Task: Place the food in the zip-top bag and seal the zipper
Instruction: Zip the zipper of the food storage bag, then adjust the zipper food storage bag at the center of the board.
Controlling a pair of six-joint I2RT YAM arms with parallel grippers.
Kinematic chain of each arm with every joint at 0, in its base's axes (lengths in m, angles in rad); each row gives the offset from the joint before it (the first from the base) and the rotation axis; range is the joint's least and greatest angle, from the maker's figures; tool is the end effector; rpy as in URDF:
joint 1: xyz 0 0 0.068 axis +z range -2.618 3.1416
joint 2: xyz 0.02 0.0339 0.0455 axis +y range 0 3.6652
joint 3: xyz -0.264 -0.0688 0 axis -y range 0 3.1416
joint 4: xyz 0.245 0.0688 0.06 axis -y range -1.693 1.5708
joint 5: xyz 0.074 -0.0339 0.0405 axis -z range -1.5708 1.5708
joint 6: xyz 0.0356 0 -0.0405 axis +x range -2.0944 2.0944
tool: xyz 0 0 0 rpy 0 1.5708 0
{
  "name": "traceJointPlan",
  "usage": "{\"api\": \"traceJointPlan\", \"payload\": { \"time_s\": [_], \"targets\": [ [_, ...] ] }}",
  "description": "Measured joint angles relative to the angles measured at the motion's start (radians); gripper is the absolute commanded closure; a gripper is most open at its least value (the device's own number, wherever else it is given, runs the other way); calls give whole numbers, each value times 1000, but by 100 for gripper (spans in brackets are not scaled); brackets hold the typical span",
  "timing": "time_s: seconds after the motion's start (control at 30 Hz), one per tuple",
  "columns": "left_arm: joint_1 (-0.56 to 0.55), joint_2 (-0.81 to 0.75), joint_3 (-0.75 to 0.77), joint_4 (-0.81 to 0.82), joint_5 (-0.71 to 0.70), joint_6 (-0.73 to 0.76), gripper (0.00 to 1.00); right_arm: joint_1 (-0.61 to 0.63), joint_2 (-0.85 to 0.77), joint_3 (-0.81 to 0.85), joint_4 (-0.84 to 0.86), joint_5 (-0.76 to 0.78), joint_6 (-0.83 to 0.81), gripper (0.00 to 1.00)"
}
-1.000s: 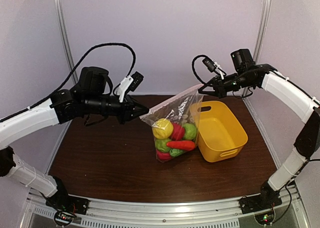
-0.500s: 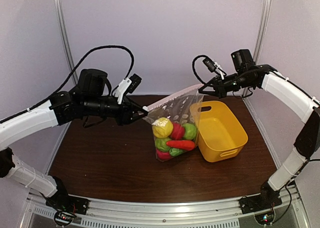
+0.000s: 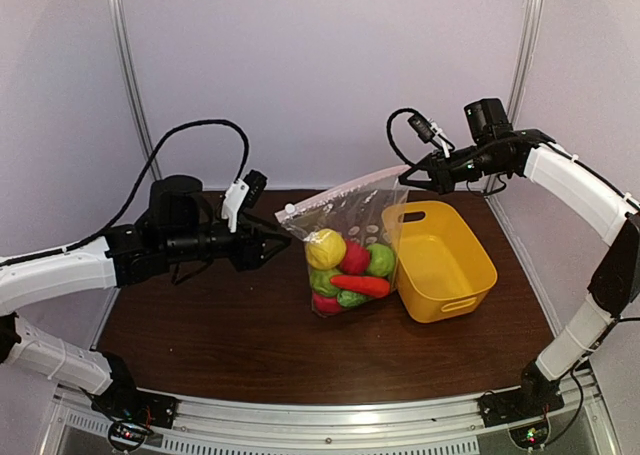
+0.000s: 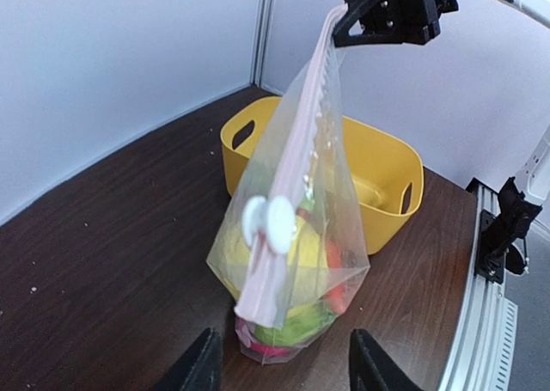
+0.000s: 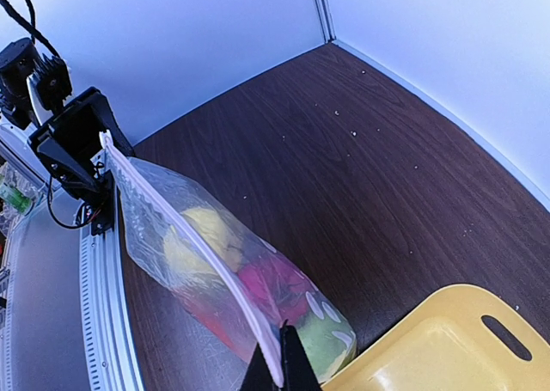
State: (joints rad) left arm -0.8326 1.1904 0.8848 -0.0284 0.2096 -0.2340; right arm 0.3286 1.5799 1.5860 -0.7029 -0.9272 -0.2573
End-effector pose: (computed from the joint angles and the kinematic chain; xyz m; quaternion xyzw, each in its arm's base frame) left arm 0.1806 -0.2095 0.3065 0.2969 0.7564 -0.3665 0.4532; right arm 0.3128 0.1367 0.3778 -0.4152 0.7212 0.4184 0.3639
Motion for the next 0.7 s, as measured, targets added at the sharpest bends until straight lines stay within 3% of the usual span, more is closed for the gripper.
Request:
{"api": "traceJointPlan", "payload": {
  "time_s": [0.17,0.43,0.7],
  "targets": [
    [3,4,-10,106,-47,-8,54,0,0,0,1,0,2,100],
    [10,81,-1,191,-17,8,99,0,3,0,6,0,4,100],
    [81,144,42,191,-22,98,100,0,153,139,34,-11,21,100]
  ]
}}
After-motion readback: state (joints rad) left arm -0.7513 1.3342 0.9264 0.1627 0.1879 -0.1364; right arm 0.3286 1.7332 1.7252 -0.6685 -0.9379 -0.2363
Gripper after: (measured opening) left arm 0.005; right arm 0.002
